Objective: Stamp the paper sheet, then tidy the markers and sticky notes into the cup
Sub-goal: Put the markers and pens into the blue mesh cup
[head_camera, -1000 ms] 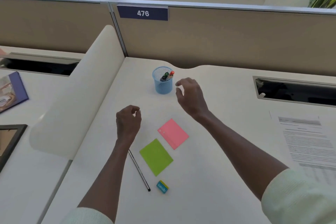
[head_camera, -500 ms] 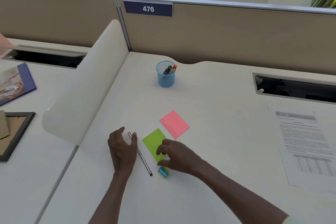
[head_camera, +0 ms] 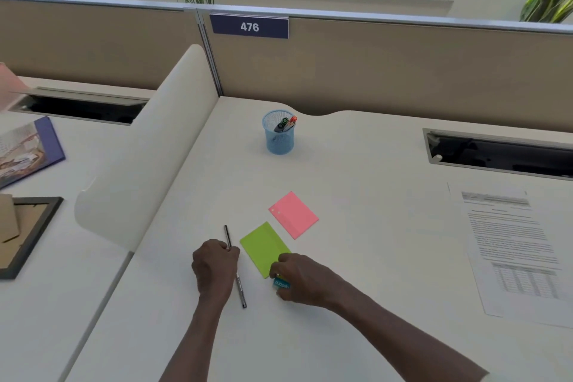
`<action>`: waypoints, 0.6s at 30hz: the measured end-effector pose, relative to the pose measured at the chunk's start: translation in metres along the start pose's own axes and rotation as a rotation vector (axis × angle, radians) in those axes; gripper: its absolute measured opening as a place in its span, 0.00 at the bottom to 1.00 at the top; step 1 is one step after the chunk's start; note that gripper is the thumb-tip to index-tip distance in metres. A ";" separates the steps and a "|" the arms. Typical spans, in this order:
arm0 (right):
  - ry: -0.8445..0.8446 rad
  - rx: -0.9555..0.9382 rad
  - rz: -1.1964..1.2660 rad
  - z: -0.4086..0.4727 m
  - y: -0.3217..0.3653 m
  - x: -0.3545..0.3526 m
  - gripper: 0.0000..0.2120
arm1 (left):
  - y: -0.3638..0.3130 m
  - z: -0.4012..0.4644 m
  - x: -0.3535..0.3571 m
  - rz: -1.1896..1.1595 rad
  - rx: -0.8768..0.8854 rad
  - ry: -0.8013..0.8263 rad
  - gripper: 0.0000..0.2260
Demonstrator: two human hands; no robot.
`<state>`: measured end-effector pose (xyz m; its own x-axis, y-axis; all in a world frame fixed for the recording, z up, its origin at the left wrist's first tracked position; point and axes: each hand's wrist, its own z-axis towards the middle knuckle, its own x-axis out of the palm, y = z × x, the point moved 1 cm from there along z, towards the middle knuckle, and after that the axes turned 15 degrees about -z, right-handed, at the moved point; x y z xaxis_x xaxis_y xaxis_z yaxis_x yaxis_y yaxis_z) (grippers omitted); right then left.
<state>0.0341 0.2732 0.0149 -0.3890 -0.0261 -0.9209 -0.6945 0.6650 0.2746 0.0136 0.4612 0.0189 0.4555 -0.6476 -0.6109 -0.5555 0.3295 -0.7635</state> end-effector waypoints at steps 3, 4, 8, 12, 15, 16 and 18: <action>-0.073 0.053 0.045 0.000 -0.010 -0.006 0.15 | -0.005 0.001 0.001 0.009 0.016 0.027 0.08; -0.105 0.079 0.071 0.000 -0.014 -0.008 0.15 | -0.008 0.001 0.002 -0.003 0.027 0.030 0.07; -0.222 0.171 0.176 0.005 -0.034 -0.022 0.14 | -0.031 0.003 0.003 -0.078 0.105 0.006 0.03; -0.361 0.270 0.269 0.013 -0.055 -0.049 0.15 | -0.064 0.014 0.005 -0.179 0.186 -0.014 0.05; -0.437 0.281 0.302 0.024 -0.069 -0.078 0.19 | -0.093 0.027 0.006 -0.253 0.256 -0.033 0.06; -0.469 0.281 0.298 0.028 -0.074 -0.089 0.20 | -0.103 0.033 0.006 -0.272 0.280 -0.036 0.06; -0.553 0.297 0.268 0.040 -0.084 -0.111 0.21 | -0.124 0.045 0.007 -0.302 0.335 -0.051 0.06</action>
<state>0.1597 0.2496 0.0828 -0.1027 0.5005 -0.8596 -0.3908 0.7744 0.4976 0.1168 0.4465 0.1001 0.6007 -0.7171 -0.3535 -0.1407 0.3404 -0.9297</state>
